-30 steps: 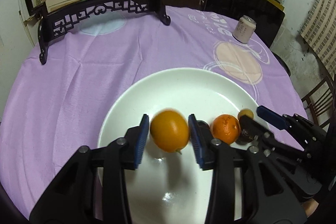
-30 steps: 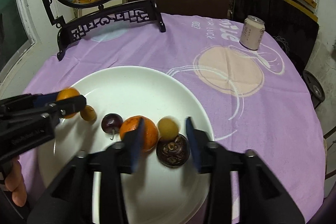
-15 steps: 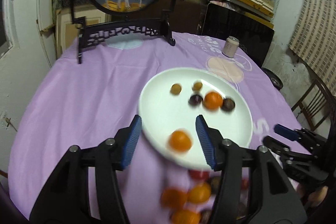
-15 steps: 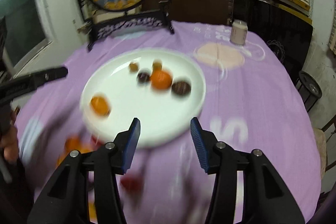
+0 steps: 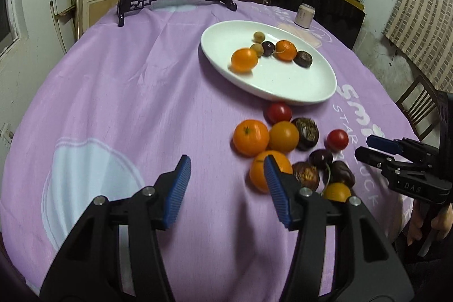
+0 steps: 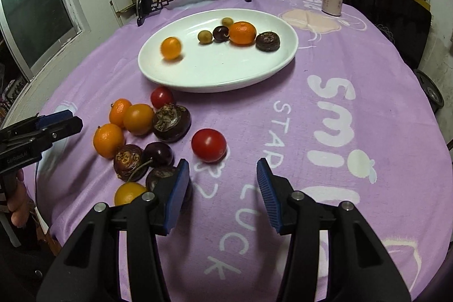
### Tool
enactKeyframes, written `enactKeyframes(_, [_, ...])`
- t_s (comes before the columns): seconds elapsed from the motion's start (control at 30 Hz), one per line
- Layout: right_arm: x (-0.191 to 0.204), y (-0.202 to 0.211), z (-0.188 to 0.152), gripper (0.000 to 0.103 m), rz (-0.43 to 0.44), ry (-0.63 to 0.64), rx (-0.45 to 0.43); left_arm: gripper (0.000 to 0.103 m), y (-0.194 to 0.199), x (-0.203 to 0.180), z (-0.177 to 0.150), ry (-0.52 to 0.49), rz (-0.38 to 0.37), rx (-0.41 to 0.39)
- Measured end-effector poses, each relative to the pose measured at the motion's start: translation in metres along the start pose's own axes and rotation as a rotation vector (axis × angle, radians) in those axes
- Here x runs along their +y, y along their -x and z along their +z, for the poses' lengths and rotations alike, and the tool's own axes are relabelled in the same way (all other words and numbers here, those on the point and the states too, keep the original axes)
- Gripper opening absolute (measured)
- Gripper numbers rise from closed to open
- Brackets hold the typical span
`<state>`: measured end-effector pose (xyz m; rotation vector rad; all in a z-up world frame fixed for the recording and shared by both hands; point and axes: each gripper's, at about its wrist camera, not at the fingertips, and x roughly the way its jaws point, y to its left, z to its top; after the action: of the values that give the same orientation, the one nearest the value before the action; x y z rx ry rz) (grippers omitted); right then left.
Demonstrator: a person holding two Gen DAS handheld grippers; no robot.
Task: Organize fruits
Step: 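Grasp a mangosteen with the right tool while the left tool grasps a mandarin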
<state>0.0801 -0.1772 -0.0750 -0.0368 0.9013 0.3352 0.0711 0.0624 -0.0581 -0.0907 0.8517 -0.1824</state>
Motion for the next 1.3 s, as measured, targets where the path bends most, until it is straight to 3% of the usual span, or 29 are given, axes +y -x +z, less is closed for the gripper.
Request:
enactKeyframes(0.23, [0.009, 0.007, -0.005, 0.050, 0.002, 0.023, 0.003, 0.058, 0.002, -0.008, -0.004, -0.025, -0.017, 0.003])
enactKeyframes(0.3, [0.015, 0.009, -0.009, 0.050, 0.006, 0.048, 0.016, 0.062, 0.002, -0.012, -0.005, -0.039, -0.016, 0.007])
enactKeyframes(0.37, [0.021, 0.010, -0.015, 0.050, 0.013, 0.070, 0.030, 0.074, 0.003, -0.013, -0.007, -0.046, -0.008, 0.004])
enactKeyframes(0.57, [0.028, -0.002, -0.024, 0.051, 0.047, 0.077, 0.090, 0.074, 0.006, -0.013, -0.012, -0.050, -0.010, 0.008])
enactKeyframes(0.73, [0.036, -0.026, -0.013, 0.054, 0.106, 0.083, 0.110, 0.074, 0.005, -0.016, -0.015, -0.064, -0.021, 0.018])
enactKeyframes(0.8, [0.043, -0.030, -0.008, 0.054, 0.092, 0.111, 0.084, 0.074, 0.003, -0.016, -0.015, -0.061, -0.019, 0.027])
enactKeyframes(0.87, [0.046, -0.031, -0.005, 0.042, 0.099, 0.117, 0.087, 0.074, 0.000, -0.013, -0.016, -0.050, -0.014, 0.039])
enactKeyframes(1.1, [0.039, -0.013, -0.012, 0.042, 0.033, 0.101, 0.071, 0.074, -0.012, -0.015, -0.019, -0.068, 0.002, 0.073])
enactKeyframes(1.3, [0.022, -0.009, -0.018, 0.042, 0.047, 0.043, 0.074, 0.074, -0.043, -0.038, -0.016, -0.110, -0.008, 0.119])
